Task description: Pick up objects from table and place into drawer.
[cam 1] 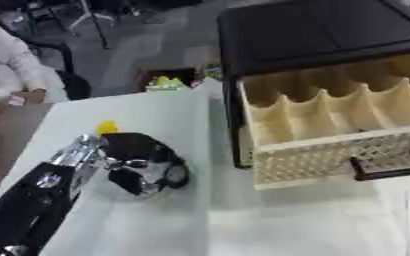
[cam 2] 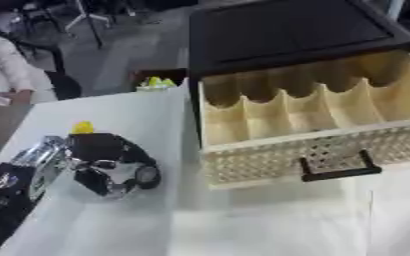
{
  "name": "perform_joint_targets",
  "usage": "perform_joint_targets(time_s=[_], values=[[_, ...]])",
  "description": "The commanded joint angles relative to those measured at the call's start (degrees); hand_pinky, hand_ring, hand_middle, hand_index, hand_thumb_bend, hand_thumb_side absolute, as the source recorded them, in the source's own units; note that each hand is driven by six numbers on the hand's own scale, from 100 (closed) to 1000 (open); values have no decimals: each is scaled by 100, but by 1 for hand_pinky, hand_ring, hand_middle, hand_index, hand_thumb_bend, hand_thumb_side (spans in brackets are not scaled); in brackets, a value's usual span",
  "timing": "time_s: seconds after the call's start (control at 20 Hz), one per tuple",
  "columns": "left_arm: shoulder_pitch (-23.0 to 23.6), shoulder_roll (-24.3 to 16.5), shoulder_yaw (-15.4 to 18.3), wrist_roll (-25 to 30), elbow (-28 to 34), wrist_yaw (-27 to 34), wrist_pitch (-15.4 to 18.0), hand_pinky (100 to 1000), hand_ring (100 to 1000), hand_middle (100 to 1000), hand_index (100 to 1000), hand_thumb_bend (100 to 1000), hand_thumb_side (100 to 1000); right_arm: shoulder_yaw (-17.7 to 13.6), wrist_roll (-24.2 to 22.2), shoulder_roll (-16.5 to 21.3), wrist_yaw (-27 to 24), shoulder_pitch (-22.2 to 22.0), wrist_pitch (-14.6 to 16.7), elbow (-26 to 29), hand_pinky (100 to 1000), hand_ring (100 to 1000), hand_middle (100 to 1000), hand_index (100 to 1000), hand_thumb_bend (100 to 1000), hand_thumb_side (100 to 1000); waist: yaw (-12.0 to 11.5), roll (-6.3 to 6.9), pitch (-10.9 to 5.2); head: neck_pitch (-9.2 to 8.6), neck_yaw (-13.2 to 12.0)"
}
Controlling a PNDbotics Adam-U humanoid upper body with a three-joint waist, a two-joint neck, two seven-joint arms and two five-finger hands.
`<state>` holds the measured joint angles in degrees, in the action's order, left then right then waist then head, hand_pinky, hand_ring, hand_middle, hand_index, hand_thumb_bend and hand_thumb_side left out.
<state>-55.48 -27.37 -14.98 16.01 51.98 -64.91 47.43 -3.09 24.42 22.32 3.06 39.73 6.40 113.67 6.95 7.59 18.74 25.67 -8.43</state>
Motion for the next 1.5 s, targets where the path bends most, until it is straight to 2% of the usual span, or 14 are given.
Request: perform_joint_targets(time_s=[0.05,0.8,1.5], values=[[-89,-125,28,617,169,234,454,713,852,873,1000,100,1000,-33,10,37,-26,40,-7,92,258,469,450,641,868,987,-26,-36,-163,33,11],[-53,-241,77,892,321,682,454,720,860,874,1000,100,1000,-18,31,-19,-39,32,1,92,279,476,457,643,868,987,-95,-64,-316,18,17],[-46,-200,16,1246,418,951,454,713,855,863,1000,100,1000,-21,42,-39,-37,55,9,92,281,477,457,642,868,987,-75,-73,-311,18,22]])
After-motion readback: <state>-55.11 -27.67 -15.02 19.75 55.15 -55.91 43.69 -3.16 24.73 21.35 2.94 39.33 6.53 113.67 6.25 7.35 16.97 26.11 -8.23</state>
